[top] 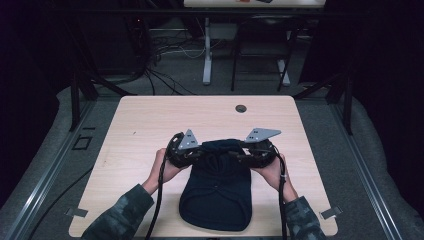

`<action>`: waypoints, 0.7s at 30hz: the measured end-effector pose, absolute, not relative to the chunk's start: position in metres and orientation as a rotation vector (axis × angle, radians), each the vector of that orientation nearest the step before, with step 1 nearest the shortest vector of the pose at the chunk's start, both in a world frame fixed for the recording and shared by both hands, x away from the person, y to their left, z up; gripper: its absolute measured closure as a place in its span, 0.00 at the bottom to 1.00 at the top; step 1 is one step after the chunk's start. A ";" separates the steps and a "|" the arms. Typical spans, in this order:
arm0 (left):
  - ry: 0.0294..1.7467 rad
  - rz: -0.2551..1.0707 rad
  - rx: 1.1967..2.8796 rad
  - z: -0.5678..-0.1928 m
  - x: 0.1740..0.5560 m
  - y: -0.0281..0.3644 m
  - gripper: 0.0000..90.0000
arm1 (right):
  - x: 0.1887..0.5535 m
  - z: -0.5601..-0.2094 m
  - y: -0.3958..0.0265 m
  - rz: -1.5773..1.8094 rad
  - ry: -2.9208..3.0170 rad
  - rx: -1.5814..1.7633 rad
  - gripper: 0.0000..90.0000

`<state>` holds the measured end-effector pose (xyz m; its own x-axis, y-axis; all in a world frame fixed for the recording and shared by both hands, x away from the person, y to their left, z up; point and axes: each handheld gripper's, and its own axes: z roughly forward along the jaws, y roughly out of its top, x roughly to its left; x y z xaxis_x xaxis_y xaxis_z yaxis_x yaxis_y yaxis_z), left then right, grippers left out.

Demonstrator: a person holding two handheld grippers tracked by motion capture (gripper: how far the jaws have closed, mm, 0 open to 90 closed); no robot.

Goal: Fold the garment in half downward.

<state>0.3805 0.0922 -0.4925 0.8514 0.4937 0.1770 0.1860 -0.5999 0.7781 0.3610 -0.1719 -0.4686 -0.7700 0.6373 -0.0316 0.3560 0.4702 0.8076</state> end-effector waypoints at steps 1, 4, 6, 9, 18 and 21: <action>0.485 0.494 2.212 -0.492 0.379 0.091 0.86 | 0.361 -0.470 -0.172 1.195 2.410 0.849 0.44; 0.457 0.531 2.220 -0.491 0.375 0.088 0.86 | 0.362 -0.478 -0.174 1.169 2.426 0.901 0.37; 0.442 0.554 2.224 -0.490 0.373 0.086 0.86 | 0.363 -0.481 -0.174 1.146 2.433 0.929 0.38; 0.432 0.566 2.226 -0.489 0.372 0.086 0.86 | 0.366 -0.484 -0.173 1.082 2.453 0.981 0.45; 0.452 0.566 2.223 -0.487 0.376 0.089 0.86 | 0.369 -0.483 -0.164 0.994 2.395 0.924 0.83; 0.463 0.561 2.215 -0.486 0.378 0.091 0.85 | 0.368 -0.480 -0.160 0.995 2.352 0.880 0.86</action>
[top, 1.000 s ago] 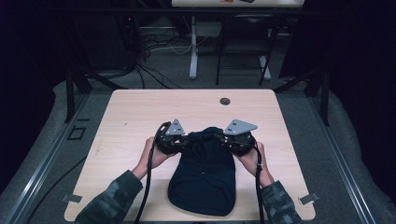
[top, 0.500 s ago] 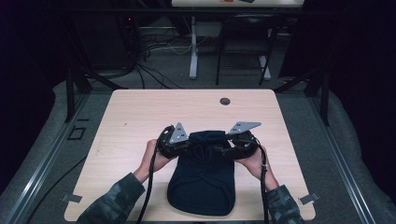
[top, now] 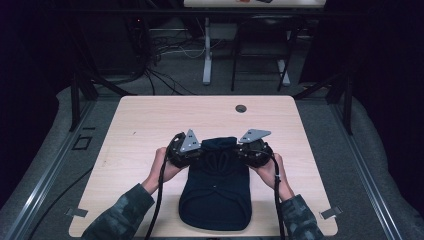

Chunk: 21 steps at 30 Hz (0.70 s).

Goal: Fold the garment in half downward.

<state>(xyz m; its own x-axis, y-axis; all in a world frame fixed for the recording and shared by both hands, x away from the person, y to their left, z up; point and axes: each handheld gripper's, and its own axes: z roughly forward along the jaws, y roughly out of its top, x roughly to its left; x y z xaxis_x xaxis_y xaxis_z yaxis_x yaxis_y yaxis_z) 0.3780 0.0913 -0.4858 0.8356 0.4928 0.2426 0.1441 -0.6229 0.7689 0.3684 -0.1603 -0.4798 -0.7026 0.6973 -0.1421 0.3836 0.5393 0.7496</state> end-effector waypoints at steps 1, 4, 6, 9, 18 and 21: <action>0.466 0.558 2.218 -0.485 0.379 0.092 0.85 | 0.368 -0.480 -0.160 0.995 2.352 0.880 0.86; 0.477 0.594 2.215 -0.482 0.382 0.096 0.85 | 0.367 -0.476 -0.155 0.995 2.264 0.820 0.87; 0.493 0.605 2.202 -0.478 0.384 0.098 0.85 | 0.369 -0.475 -0.152 0.986 2.231 0.789 0.87; 0.509 0.599 2.180 -0.474 0.388 0.101 0.84 | 0.374 -0.472 -0.149 1.002 2.191 0.770 0.88; 0.587 0.486 2.220 -0.486 0.394 0.104 0.50 | 0.369 -0.476 -0.149 1.053 2.163 0.627 0.89; 0.598 0.458 2.253 -0.497 0.396 0.100 0.45 | 0.366 -0.479 -0.150 1.059 2.156 0.609 0.89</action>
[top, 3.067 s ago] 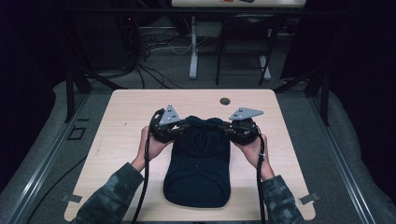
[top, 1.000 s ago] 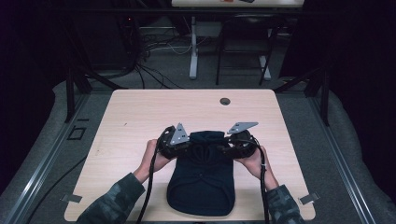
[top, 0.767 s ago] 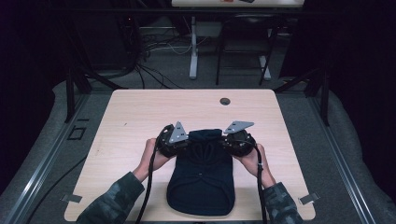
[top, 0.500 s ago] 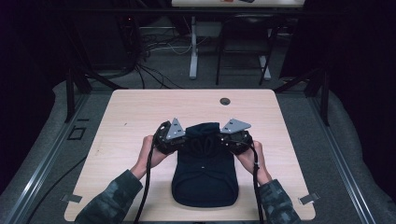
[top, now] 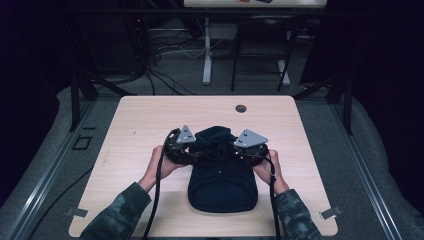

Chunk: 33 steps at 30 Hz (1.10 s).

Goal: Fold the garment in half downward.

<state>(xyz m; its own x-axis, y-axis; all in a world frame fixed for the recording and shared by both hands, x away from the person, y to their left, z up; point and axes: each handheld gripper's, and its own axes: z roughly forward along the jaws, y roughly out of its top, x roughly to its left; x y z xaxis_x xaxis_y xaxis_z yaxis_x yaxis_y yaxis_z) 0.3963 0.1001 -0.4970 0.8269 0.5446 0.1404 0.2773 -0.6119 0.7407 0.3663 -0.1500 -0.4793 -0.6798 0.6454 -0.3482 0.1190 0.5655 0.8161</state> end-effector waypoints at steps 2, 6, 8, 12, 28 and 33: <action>0.596 0.462 2.259 -0.499 0.396 0.099 0.46 | 0.366 -0.480 -0.151 1.068 2.160 0.607 0.89; 0.572 0.490 2.255 -0.504 0.395 0.095 0.75 | 0.362 -0.481 -0.153 1.071 2.165 0.572 0.88; 0.552 0.526 2.228 -0.503 0.391 0.094 0.80 | 0.360 -0.482 -0.157 1.057 2.198 0.562 0.88; 0.531 0.578 2.204 -0.504 0.385 0.093 0.83 | 0.356 -0.483 -0.164 1.060 2.216 0.573 0.86; 0.434 0.689 2.236 -0.516 0.353 0.083 0.79 | 0.337 -0.498 -0.184 1.029 2.400 0.702 0.81; 0.421 0.670 2.237 -0.519 0.349 0.081 0.79 | 0.334 -0.504 -0.188 1.029 2.401 0.709 0.85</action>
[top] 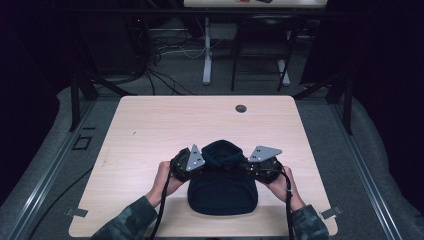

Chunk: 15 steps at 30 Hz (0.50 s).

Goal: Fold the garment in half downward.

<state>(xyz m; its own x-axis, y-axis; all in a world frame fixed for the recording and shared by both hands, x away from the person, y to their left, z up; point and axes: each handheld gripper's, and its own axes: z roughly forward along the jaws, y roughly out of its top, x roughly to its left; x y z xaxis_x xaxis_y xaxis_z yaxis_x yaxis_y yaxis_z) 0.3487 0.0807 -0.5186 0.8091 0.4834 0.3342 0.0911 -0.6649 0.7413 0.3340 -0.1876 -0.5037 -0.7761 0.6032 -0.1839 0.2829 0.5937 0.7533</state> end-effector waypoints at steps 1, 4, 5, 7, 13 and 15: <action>0.418 0.663 2.241 -0.519 0.348 0.081 0.79 | 0.333 -0.504 -0.188 1.033 2.399 0.706 0.85; 0.407 0.648 2.239 -0.521 0.345 0.082 0.78 | 0.332 -0.506 -0.188 1.029 2.405 0.704 0.86; 0.401 0.638 2.240 -0.522 0.344 0.082 0.78 | 0.331 -0.507 -0.188 1.026 2.404 0.704 0.86; 0.392 0.632 2.243 -0.523 0.343 0.083 0.77 | 0.330 -0.508 -0.189 1.016 2.417 0.698 0.86; 0.378 0.601 2.244 -0.528 0.338 0.085 0.75 | 0.326 -0.511 -0.188 1.009 2.438 0.692 0.85; 0.378 0.594 2.243 -0.528 0.338 0.085 0.75 | 0.324 -0.511 -0.188 1.001 2.441 0.694 0.85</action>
